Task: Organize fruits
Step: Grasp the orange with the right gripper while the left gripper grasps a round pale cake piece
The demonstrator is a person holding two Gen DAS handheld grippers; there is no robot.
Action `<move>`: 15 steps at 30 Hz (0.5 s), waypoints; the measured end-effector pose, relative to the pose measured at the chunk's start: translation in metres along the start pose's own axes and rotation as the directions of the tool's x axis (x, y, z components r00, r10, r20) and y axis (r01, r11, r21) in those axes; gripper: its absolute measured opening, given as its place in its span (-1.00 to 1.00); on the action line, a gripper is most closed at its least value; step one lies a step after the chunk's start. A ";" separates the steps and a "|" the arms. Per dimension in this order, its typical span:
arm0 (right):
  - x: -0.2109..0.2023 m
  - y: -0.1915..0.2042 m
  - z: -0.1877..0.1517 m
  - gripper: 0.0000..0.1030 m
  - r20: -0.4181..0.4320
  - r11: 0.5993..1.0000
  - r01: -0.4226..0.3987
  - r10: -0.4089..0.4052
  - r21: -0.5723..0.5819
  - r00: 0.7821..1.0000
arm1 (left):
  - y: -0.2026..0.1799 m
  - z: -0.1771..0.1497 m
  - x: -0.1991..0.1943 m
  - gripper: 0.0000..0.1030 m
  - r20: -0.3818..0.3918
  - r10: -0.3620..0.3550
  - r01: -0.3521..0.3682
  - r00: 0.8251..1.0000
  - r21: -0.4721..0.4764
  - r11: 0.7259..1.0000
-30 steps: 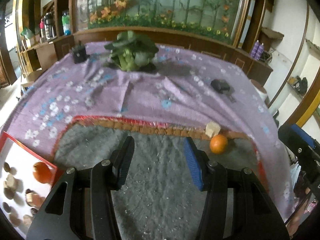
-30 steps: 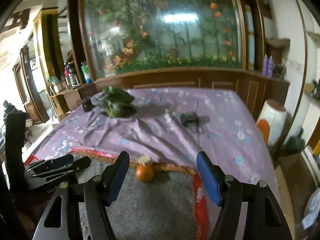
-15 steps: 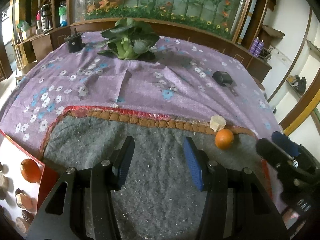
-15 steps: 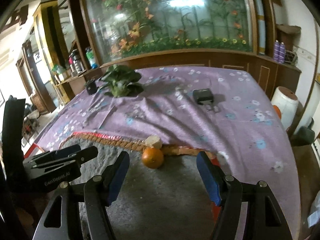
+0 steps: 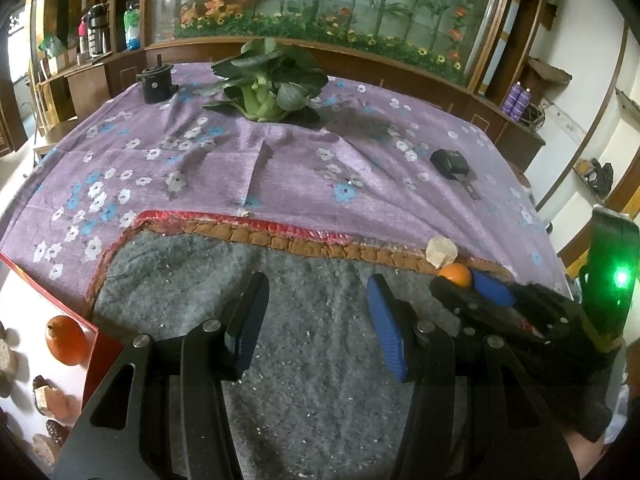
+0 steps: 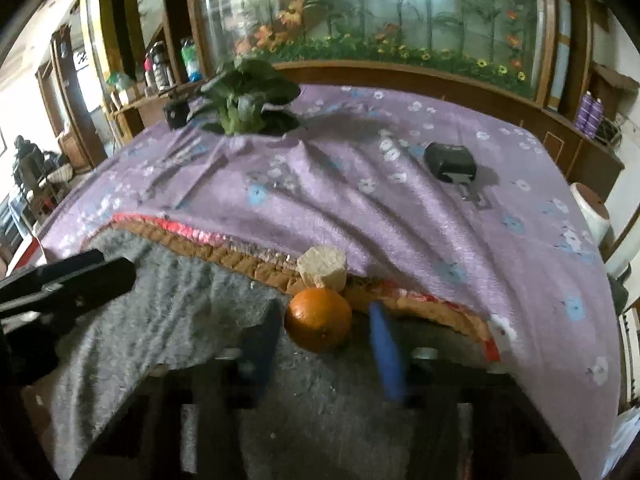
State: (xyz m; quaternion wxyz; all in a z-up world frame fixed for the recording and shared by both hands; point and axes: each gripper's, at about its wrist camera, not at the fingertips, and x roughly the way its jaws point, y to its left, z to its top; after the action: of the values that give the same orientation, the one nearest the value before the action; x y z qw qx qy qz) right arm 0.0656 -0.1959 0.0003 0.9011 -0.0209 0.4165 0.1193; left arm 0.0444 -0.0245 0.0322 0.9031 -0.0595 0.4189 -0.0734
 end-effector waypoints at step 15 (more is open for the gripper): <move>-0.049 -0.047 -0.015 -0.36 0.042 0.985 0.081 -0.088 0.151 0.995 | -0.059 0.017 0.019 0.05 -0.092 -0.083 0.087 0.992 0.043 0.995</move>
State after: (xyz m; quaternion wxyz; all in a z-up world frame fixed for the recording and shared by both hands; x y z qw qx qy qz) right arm 0.0354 -0.2533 0.0246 0.9142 0.0318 0.4008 0.0501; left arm 0.0642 -0.0855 0.0391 0.8806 -0.0527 0.4544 -0.1241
